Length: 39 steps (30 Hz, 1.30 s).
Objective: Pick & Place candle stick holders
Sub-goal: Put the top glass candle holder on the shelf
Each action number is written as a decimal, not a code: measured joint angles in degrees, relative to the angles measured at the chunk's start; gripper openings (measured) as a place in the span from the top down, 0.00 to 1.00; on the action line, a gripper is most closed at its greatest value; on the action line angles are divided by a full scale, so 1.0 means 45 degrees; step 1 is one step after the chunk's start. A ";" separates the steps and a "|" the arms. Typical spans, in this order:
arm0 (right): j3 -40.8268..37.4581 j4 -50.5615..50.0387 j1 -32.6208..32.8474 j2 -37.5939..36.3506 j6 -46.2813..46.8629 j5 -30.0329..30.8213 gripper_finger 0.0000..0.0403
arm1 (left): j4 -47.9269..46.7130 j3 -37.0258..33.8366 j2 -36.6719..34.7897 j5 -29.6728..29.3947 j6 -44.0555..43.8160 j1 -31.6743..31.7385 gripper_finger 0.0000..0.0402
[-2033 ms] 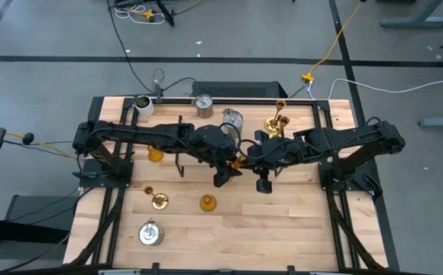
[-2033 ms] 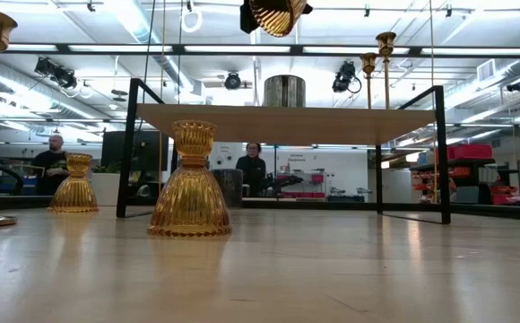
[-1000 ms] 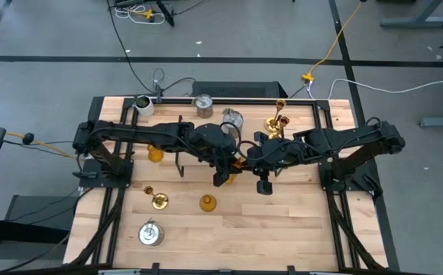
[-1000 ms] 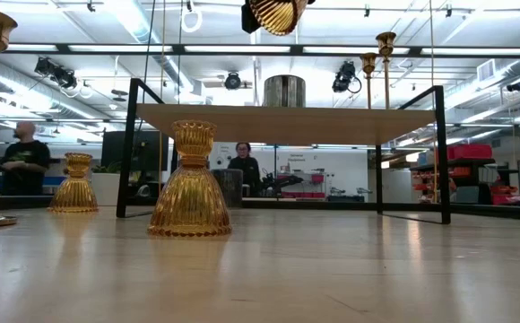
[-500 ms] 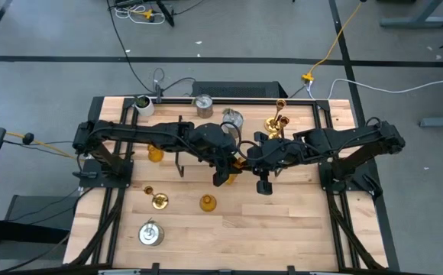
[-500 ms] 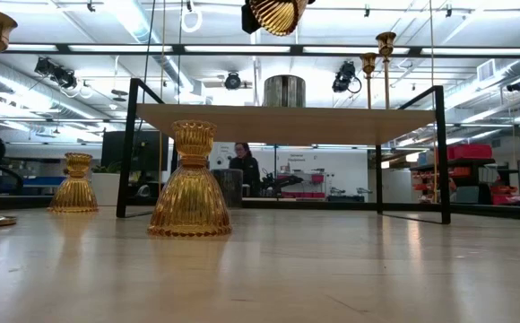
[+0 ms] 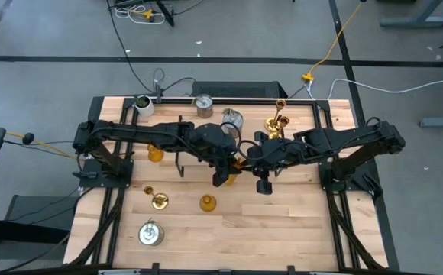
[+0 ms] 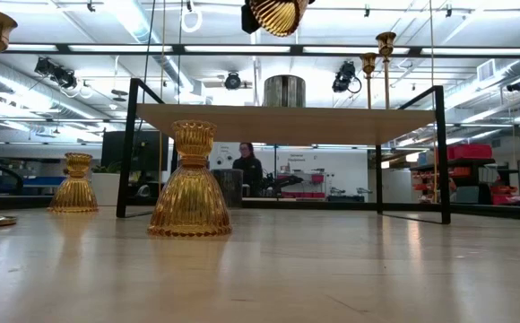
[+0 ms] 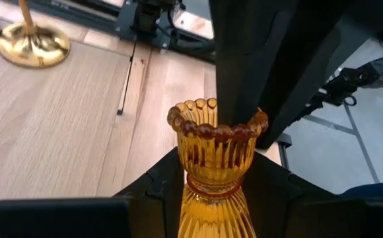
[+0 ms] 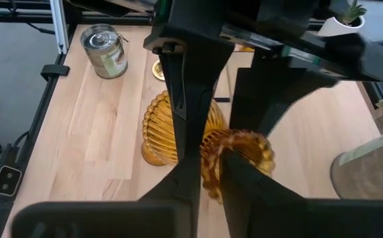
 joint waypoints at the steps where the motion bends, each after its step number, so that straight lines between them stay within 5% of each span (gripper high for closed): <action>1: 0.0000 0.0027 0.0000 -0.0003 0.0003 0.0036 0.86 | -0.0099 -0.0004 0.0000 0.0008 -0.0005 0.0000 0.67; 20: 0.0000 0.0603 -0.0005 -0.0768 0.0215 -0.0043 0.52 | -0.0095 -0.0010 -0.0280 0.0197 0.0026 -0.0010 0.67; 39: 0.0005 0.1580 0.0000 -0.1382 0.0301 -0.0052 0.56 | -0.1800 -0.0002 -0.2531 -0.3271 0.1351 -0.0010 0.67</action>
